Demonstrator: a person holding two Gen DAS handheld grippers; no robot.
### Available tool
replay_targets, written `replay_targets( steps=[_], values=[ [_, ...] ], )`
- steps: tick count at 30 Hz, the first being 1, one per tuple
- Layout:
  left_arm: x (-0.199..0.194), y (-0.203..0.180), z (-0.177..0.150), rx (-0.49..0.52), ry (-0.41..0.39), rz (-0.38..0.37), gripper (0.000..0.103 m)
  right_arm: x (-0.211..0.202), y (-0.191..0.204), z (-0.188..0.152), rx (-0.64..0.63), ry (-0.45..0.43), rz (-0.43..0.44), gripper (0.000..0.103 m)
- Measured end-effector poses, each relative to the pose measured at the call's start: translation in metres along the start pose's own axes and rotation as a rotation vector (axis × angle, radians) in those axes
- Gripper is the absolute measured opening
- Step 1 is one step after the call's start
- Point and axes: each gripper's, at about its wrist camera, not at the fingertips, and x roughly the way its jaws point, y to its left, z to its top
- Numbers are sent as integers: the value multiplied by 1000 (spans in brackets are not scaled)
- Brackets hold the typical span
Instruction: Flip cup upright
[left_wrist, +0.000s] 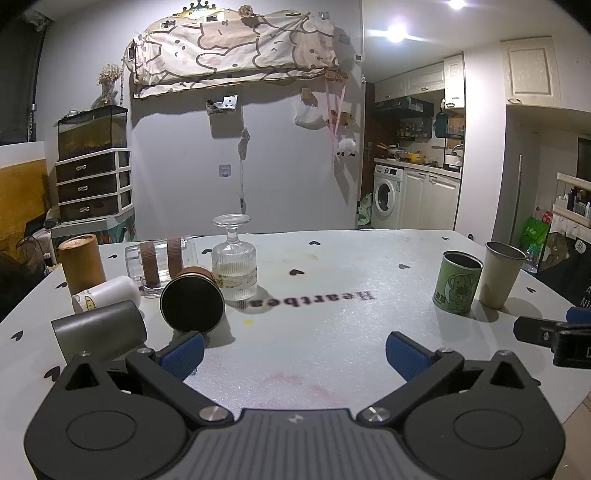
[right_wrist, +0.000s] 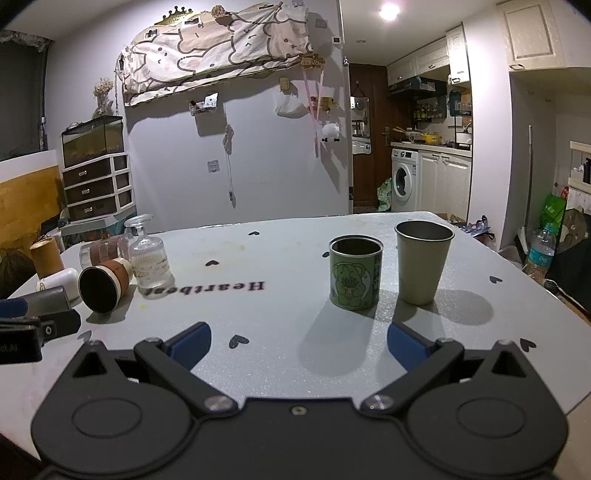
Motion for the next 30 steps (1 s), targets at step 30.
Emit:
replay_targets(
  steps=[30],
  values=[
    [1, 0, -1, 1, 0, 1, 103, 1, 1, -1, -2, 7, 0, 103]
  ],
)
